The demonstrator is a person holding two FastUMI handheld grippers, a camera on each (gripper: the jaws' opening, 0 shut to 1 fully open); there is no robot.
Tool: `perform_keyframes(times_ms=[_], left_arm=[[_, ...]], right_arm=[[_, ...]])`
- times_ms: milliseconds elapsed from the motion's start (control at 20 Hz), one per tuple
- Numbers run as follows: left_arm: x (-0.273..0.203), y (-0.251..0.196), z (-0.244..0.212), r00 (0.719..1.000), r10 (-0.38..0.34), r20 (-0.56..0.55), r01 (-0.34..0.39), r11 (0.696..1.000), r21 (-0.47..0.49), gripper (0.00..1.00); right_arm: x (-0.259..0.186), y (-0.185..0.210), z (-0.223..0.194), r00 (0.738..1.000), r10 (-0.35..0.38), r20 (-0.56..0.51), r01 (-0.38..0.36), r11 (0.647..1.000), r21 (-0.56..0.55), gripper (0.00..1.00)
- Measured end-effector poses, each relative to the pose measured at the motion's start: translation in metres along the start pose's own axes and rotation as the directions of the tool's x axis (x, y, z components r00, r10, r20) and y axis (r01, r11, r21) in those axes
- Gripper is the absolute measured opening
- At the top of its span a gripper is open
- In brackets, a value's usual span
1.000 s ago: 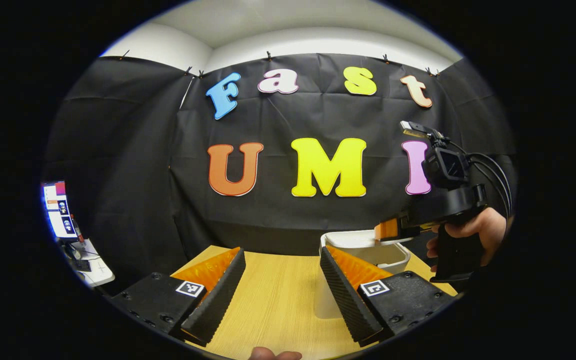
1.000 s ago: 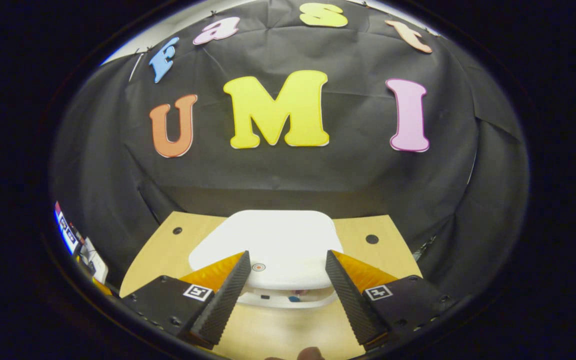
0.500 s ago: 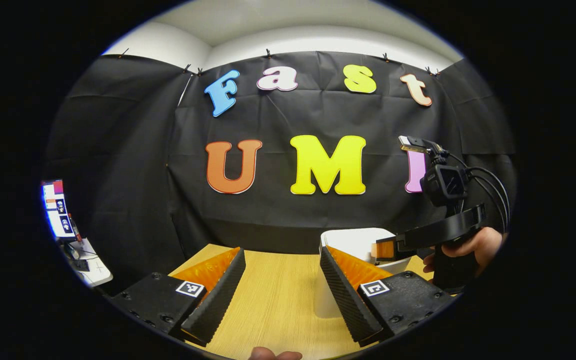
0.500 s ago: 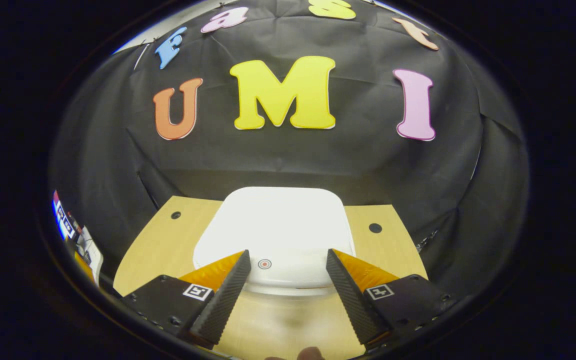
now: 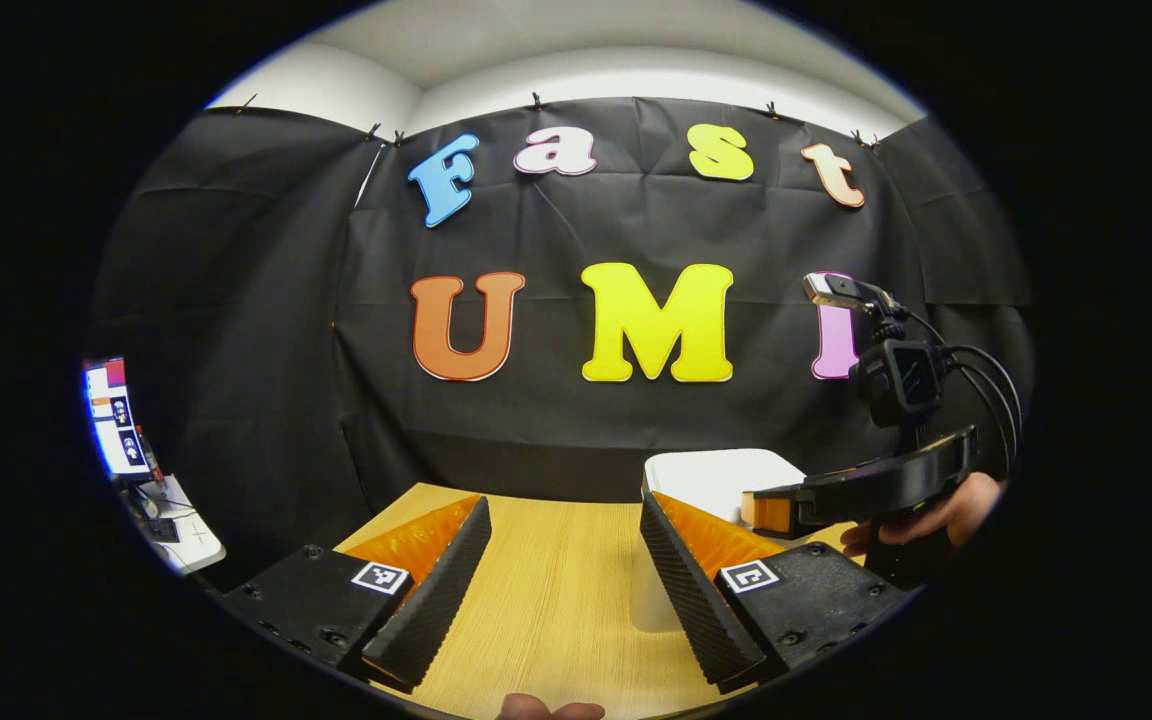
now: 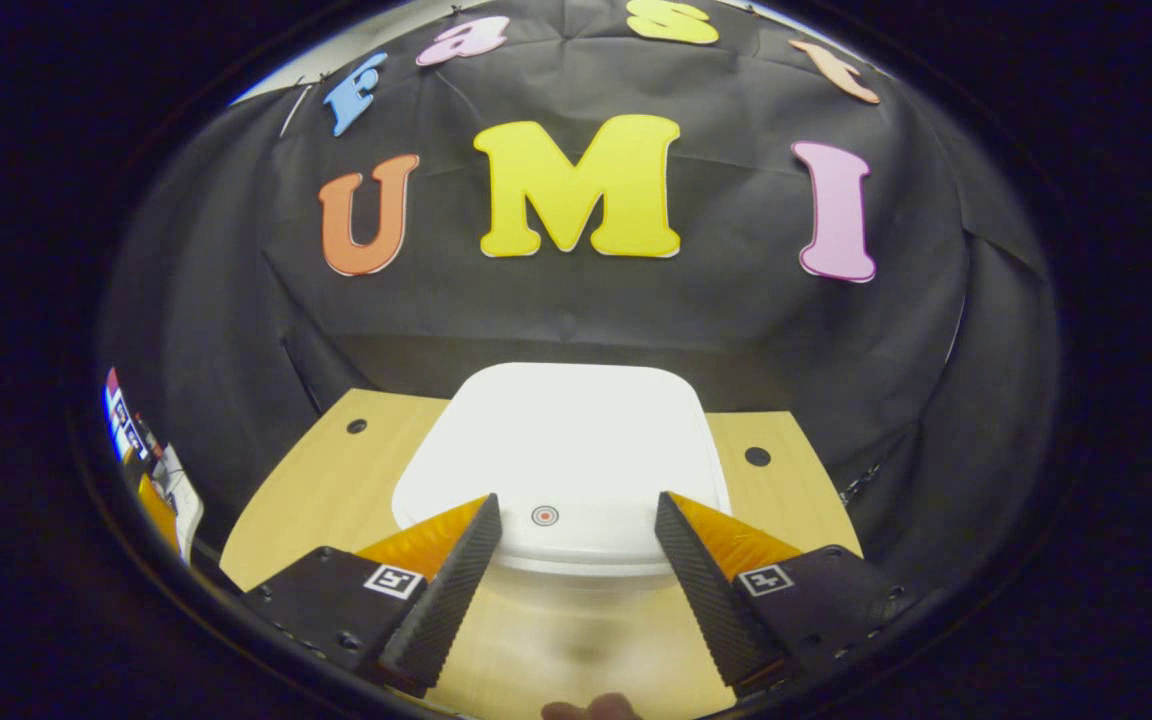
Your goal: Press the lid of the desktop garbage bin to open it, pick up the crumpled paper on the desktop and throw it into the bin, then pick up the pop can on the desktop and drop it into the bin, and finally close the garbage bin lid.
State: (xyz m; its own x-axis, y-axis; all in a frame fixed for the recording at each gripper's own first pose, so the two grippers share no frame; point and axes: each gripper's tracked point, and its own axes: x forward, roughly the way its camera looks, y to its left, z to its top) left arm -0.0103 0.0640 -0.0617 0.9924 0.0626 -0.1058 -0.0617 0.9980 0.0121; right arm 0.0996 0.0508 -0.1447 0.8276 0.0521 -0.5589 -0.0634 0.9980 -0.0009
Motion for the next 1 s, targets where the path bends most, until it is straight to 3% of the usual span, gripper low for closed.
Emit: perform_keyframes(times_ms=[100, 250, 400, 600, 650, 700, 1000], left_arm=[[0.001, -0.003, 0.0, 1.0, -0.009, 0.0, 0.009, 1.0, -0.001, 0.97], [0.0, -0.01, -0.005, 0.999, -0.03, -0.013, 0.03, 1.0, -0.007, 0.97], [-0.001, -0.019, -0.002, 0.999, -0.052, -0.006, 0.052, 0.999, -0.013, 0.97], [0.0, -0.027, 0.007, 0.997, -0.082, 0.005, 0.082, 0.997, 0.003, 0.97], [0.002, -0.027, 0.012, 0.996, -0.086, 0.016, 0.085, 0.996, 0.013, 0.97], [0.004, -0.027, 0.018, 0.996, -0.086, 0.027, 0.086, 0.996, 0.024, 0.97], [0.023, -0.034, 0.041, 0.992, -0.116, 0.058, 0.115, 0.993, 0.033, 0.97]], right_arm=[[0.0, 0.001, -0.005, 0.999, 0.002, 0.035, 0.0, 0.998, -0.063, 0.96], [0.004, 0.003, -0.011, 0.999, 0.017, 0.052, -0.014, 0.999, -0.047, 0.99], [0.005, 0.005, -0.005, 0.989, 0.046, 0.141, -0.036, 0.997, -0.071, 1.0], [-0.004, 0.006, -0.002, 0.98, 0.061, 0.192, -0.052, 0.997, -0.048, 0.95], [-0.008, 0.005, 0.0, 0.978, 0.056, 0.202, -0.05, 0.998, -0.037, 0.98], [-0.012, 0.0, 0.001, 0.976, 0.043, 0.212, -0.037, 0.999, -0.031, 0.94], [-0.05, -0.036, 0.016, 0.962, 0.014, 0.274, -0.021, 1.0, 0.022, 0.96]])
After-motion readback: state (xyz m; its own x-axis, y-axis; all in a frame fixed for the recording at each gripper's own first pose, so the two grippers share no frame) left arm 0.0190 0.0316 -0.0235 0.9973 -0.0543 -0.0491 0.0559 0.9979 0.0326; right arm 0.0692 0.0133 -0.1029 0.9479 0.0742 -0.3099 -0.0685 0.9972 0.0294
